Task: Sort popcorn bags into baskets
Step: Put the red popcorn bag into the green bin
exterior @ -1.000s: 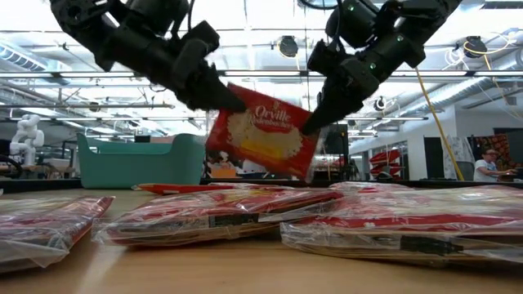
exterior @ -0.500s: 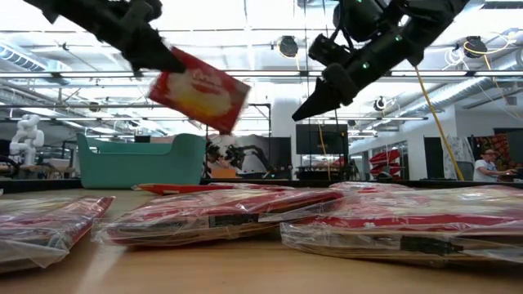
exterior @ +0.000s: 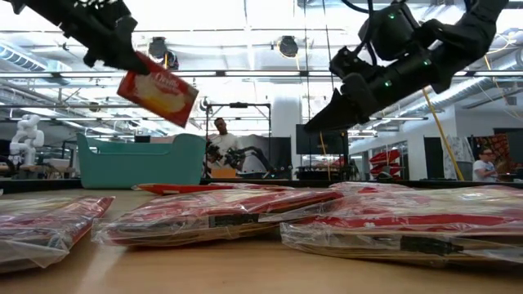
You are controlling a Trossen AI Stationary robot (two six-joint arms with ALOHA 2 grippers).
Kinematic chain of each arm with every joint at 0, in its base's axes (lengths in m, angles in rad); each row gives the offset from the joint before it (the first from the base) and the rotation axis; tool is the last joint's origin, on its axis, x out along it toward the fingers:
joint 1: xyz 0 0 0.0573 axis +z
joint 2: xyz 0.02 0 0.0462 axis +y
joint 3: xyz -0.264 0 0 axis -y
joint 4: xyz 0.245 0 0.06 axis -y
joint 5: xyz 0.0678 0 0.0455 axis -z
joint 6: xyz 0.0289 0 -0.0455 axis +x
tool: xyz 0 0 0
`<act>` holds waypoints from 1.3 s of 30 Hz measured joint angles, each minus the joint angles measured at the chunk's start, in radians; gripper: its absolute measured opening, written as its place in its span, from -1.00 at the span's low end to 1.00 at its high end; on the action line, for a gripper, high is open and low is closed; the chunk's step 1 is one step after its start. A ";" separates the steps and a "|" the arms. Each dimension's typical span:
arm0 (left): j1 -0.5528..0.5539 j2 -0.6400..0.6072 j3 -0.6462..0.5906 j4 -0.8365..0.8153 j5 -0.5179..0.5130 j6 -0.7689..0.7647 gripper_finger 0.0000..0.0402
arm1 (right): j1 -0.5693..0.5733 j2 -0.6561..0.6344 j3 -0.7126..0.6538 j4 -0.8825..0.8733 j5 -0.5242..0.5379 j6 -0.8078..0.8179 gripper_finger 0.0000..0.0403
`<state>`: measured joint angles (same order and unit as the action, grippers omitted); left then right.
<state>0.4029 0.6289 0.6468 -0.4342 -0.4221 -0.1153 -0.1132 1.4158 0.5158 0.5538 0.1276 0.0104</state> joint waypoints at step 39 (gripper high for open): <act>-0.024 0.107 -0.214 0.282 -0.233 -0.129 -0.89 | 0.063 0.000 -0.021 0.018 0.055 0.056 -0.21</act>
<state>0.3785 0.7357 0.4328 -0.1520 -0.6552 -0.2444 -0.0499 1.4158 0.4950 0.5717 0.1822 0.0660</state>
